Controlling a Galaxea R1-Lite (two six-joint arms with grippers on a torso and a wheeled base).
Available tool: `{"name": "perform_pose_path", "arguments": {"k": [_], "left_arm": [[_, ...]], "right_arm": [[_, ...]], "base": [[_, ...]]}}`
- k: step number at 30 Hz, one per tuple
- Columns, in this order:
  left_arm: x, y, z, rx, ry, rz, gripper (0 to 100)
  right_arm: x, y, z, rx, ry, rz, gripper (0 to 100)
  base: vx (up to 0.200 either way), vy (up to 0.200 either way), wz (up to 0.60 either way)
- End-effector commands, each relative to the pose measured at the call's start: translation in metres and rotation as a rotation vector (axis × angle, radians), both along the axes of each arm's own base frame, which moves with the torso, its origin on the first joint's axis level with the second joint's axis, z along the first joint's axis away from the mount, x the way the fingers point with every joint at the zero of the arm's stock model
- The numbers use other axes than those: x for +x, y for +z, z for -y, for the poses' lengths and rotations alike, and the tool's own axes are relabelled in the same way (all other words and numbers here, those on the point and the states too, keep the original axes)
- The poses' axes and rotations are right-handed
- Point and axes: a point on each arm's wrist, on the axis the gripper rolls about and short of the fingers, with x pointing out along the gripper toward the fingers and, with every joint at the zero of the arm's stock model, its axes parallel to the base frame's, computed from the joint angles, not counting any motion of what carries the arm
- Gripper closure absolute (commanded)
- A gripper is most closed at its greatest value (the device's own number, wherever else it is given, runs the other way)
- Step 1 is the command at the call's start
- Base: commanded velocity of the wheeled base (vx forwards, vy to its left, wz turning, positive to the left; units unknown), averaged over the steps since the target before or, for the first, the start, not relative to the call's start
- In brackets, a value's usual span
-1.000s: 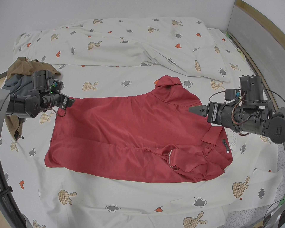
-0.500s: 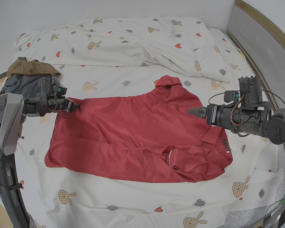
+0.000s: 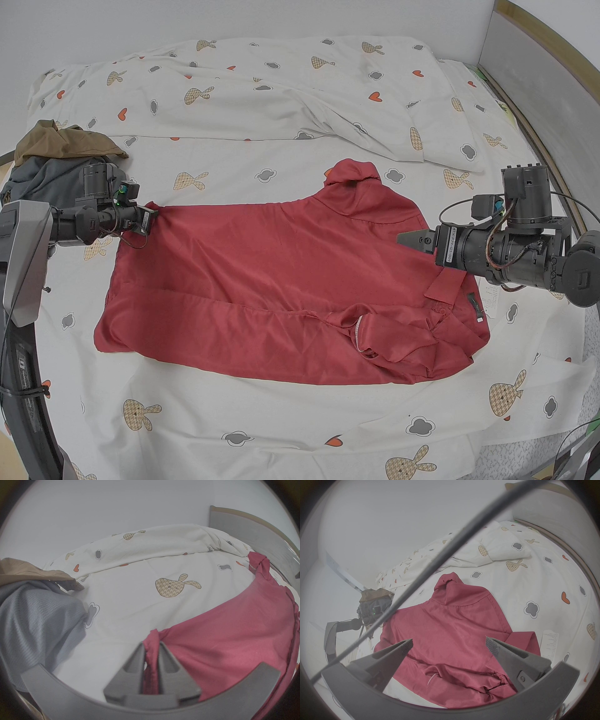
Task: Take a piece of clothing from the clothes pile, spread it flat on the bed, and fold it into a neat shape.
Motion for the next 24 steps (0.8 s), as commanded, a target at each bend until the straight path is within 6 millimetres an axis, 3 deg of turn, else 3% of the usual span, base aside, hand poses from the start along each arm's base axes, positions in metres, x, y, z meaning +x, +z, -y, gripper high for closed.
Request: {"name": "perform_pose_path", "arguments": {"k": [1, 7, 17, 24], "left_arm": [[-0.013, 0.021, 0.002, -0.006, 0.002, 0.026, 100], [-0.047, 0.054, 0.014, -0.007, -0.017, 0.055, 100], [-0.093, 0.053, 0.030, 0.001, -0.050, 0.088, 100], [-0.114, 0.035, 0.030, 0.005, -0.045, 0.096, 100]], "right_arm": [[0.000, 0.000, 0.000, -0.001, 0.001, 0.001, 0], [0.000, 0.000, -0.001, -0.002, 0.001, 0.001, 0], [0.003, 0.002, -0.002, 0.001, -0.001, 0.008, 0], [0.052, -0.007, -0.015, 0.003, -0.028, 0.012, 0]], "base": [[0.000, 0.000, 0.00], [0.000, 0.000, 0.00], [0.000, 0.000, 0.00], [0.000, 0.000, 0.00]]}}
